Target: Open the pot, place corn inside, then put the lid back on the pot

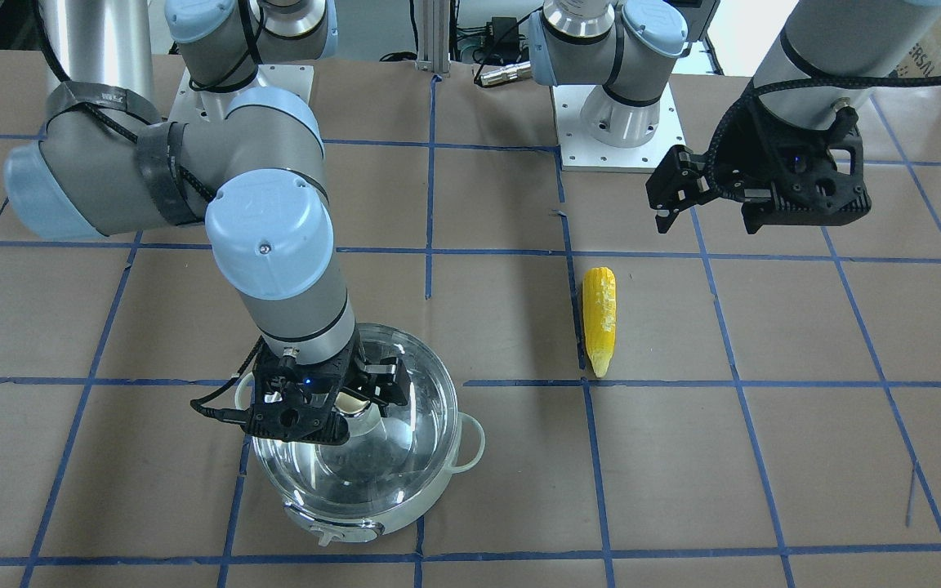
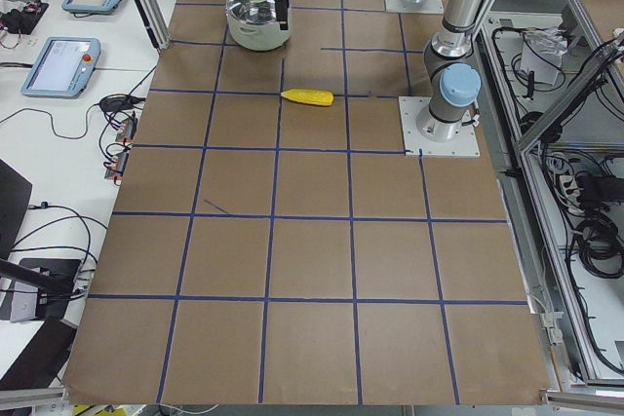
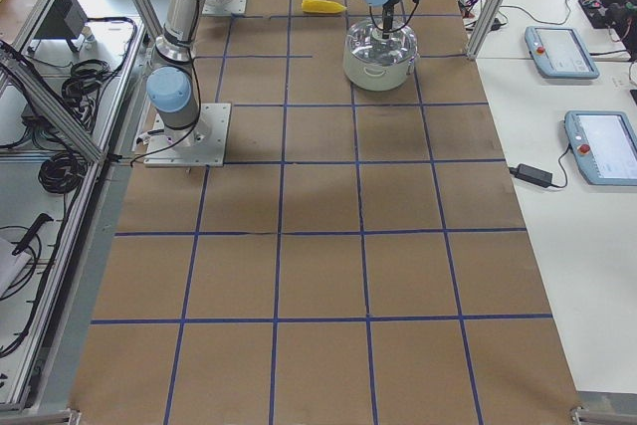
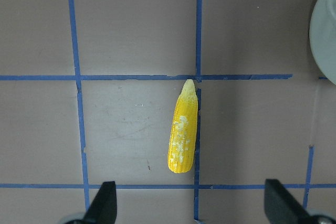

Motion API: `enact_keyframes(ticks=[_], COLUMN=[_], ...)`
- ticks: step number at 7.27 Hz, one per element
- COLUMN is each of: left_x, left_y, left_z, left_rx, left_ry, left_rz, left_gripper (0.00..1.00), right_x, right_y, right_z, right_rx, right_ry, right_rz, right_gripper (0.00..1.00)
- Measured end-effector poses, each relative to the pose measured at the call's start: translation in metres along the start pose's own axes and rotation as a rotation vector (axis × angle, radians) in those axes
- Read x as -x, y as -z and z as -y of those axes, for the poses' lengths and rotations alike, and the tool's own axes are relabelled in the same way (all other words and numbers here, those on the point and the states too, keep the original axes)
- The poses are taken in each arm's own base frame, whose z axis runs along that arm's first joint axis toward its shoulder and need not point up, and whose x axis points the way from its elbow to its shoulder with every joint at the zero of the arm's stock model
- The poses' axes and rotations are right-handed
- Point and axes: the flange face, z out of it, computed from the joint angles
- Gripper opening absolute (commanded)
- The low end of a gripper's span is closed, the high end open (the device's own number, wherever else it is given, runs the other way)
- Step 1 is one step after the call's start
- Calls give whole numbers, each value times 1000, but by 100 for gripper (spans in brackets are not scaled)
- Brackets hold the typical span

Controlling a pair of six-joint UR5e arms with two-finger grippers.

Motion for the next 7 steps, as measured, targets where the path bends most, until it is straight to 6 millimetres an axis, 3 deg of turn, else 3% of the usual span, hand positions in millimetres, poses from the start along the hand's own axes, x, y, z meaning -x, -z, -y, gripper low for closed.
enact_keyframes(ticks=[3, 7], left_x=[0, 0], left_y=[0, -1], left_z=[0, 1], left_rx=[2, 2], left_ry=[2, 4], left_rz=[0, 0], left_gripper=[100, 100], right_x=[1, 8], right_y=[-12, -2], right_z=[3, 2], right_rx=[17, 30], right_ry=[2, 10], right_rz=[-3, -6], right_gripper=[61, 44])
